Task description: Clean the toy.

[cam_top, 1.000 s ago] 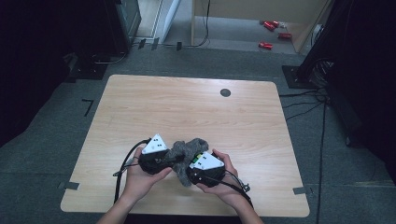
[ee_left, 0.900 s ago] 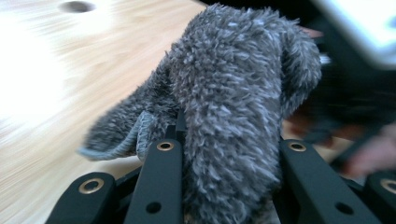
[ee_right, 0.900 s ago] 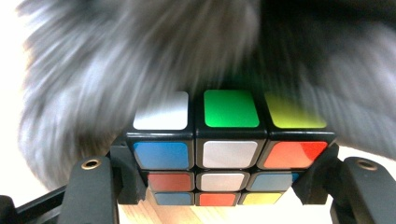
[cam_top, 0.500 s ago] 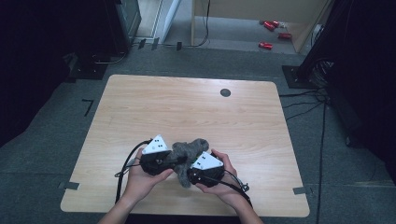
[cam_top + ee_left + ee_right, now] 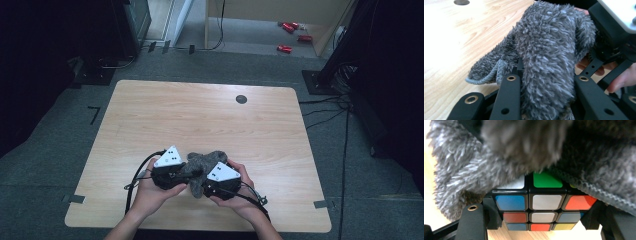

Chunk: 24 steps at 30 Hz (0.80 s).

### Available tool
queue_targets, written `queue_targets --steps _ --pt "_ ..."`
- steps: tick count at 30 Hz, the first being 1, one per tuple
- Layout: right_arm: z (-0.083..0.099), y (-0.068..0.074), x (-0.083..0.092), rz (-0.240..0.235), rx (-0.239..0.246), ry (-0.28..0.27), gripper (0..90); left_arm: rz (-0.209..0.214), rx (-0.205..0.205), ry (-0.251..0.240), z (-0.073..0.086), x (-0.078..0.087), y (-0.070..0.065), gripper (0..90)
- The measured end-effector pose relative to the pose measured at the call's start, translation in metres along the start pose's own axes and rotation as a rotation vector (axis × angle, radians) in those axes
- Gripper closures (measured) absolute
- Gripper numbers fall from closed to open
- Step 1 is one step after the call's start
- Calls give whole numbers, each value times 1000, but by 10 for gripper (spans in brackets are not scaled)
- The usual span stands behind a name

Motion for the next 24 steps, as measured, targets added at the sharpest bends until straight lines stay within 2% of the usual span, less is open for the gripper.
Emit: queue_targets --steps 2,3,4,5,6,9,10,11,13,14,15,16,17,18,21,22,24 --pt "2 -1 1 10 -1 11 348 -44 17 29 4 -3 9 724" --pt "4 -1 0 15 4 22 347 -84 30 43 8 -5 17 727" --pt "5 -1 -1 16 1 27 348 -97 41 51 11 -6 22 728" --pt "6 -1 -2 17 -1 30 348 -89 45 52 12 -5 22 729" --pt "6 -1 -3 13 6 31 348 -83 35 46 11 -5 20 731" --pt "4 1 -3 8 -1 24 347 -13 -67 25 5 -1 -5 730" --pt "4 0 -3 10 3 23 347 -19 -86 25 4 -1 -8 730" --pt "4 -1 -2 12 4 23 347 -30 -89 33 4 -2 -8 730" --pt "5 -2 -1 18 6 27 348 -62 -58 51 6 -5 1 731" --pt "6 -2 -1 24 3 34 348 -116 -49 72 11 -6 12 731" --pt "8 -3 -2 26 12 42 348 -150 -53 87 14 -7 18 733" --pt "8 -2 -3 19 5 39 348 -159 -40 91 16 -7 22 733" --pt "8 -1 -4 20 1 39 348 -148 -27 89 17 -7 22 733" --pt "7 -1 -4 19 4 39 348 -134 -32 72 15 -5 19 734" --pt "4 0 -3 2 -2 15 347 -84 -76 33 6 0 6 735" --pt "3 0 -1 2 -1 9 347 -77 -83 30 4 0 3 734" --pt "3 -1 2 0 -3 3 348 -94 -79 36 4 -1 4 733"
Point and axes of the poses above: each handheld gripper's, and its own axes: x roughly backward along the jaws, z roughly out of its underside, y roughly to its left, the point moved 10 cm from there along -x, roughly forward along the jaws, and after that the axes turned 12 degrees about -z, right-handed, at the moved point
